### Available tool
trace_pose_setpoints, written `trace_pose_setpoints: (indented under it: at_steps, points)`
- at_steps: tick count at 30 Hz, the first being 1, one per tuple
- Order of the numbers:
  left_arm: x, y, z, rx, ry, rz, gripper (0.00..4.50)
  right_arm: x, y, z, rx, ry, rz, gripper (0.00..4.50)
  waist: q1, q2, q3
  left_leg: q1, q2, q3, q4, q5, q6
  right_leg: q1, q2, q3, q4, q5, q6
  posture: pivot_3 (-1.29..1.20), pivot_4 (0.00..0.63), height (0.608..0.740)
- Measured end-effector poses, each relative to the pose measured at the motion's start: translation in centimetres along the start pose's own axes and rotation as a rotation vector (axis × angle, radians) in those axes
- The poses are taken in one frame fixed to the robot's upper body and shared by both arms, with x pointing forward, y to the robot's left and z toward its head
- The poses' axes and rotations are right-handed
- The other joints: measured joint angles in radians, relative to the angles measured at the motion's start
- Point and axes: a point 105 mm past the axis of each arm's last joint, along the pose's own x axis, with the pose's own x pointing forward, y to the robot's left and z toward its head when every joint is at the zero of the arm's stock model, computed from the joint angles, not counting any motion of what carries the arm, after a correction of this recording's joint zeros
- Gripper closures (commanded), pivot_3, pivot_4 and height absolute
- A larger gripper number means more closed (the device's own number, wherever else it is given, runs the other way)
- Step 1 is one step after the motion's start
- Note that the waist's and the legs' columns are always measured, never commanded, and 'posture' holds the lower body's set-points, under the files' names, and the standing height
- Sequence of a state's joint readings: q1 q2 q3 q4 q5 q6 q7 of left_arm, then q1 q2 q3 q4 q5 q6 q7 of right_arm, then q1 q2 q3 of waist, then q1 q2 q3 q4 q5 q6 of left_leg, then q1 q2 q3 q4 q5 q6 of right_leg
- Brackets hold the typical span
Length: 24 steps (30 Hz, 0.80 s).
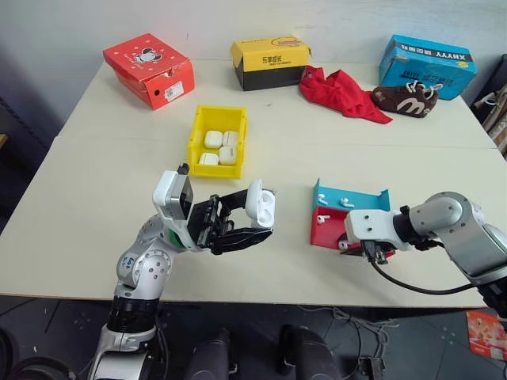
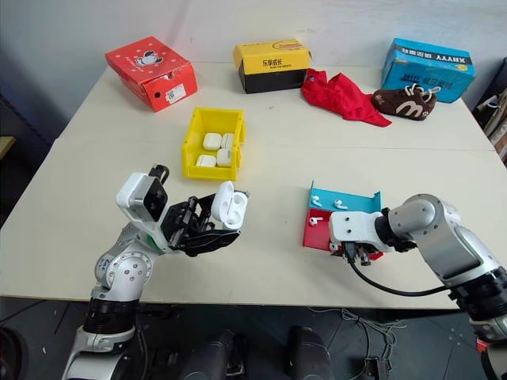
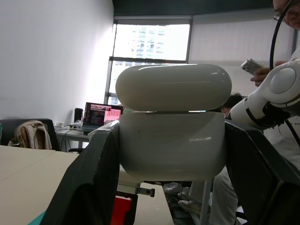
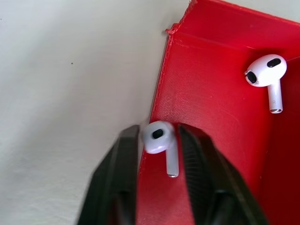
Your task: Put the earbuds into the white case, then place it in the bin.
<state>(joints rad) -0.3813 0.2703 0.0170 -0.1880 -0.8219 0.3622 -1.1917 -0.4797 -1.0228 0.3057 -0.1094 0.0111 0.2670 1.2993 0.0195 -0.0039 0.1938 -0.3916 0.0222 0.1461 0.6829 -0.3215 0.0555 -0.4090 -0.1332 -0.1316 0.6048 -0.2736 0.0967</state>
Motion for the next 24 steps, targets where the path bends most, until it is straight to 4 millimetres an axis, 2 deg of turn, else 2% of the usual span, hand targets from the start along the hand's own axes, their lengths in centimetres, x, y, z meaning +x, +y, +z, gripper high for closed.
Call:
trace_pose_setpoints:
  at_steps: [10,11,12,19,21,24]
  points:
    - [-0.1,0.0,0.0,0.0,0.005,0.003,1.69,0.1,0.0,0.0,-0.007,0.001,-0.002,3.57,-0.001,0.0,0.0,0.0,0.0,0.0,0.0,0.0,0.0,0.0,0.0,0.0,0.0,0.0,0.0,0.0,0.15,0.74]
    - [-0.1,0.0,0.0,0.0,0.005,0.003,1.69,0.1,0.0,0.0,-0.007,0.001,-0.002,3.92,-0.001,0.0,0.0,0.0,0.0,0.0,0.0,0.0,0.0,0.0,0.0,0.0,0.0,0.0,0.0,0.0,0.15,0.74]
    - [-0.1,0.0,0.0,-0.001,0.004,0.003,1.69,0.1,0.0,0.0,-0.007,0.001,-0.002,4.02,-0.001,0.0,0.0,0.0,0.0,0.0,0.0,0.0,0.0,0.0,0.0,0.0,0.0,0.0,0.0,0.0,0.15,0.74]
    - [-0.2,0.0,0.0,-0.001,0.009,0.003,1.69,-0.2,0.1,0.2,0.0,-0.03,-0.002,4.04,0.0,0.0,0.0,0.0,0.0,0.0,0.0,0.0,0.0,0.0,0.0,0.0,0.0,0.0,0.0,0.0,0.15,0.74]
    - [-0.3,-0.1,0.0,0.001,0.014,-0.002,1.69,-0.9,0.2,0.6,0.02,-0.089,-0.004,4.04,0.001,0.0,0.0,0.0,0.0,0.0,0.0,0.0,0.0,0.0,0.0,0.0,0.0,0.0,0.0,0.0,0.15,0.74]
    - [-0.5,-0.2,0.1,0.003,0.016,-0.015,1.69,-2.9,0.1,2.0,0.056,-0.23,-0.032,4.04,0.002,0.0,0.0,0.0,0.0,0.0,0.0,0.0,0.0,0.0,0.0,0.0,0.0,0.0,0.0,0.0,0.15,0.74]
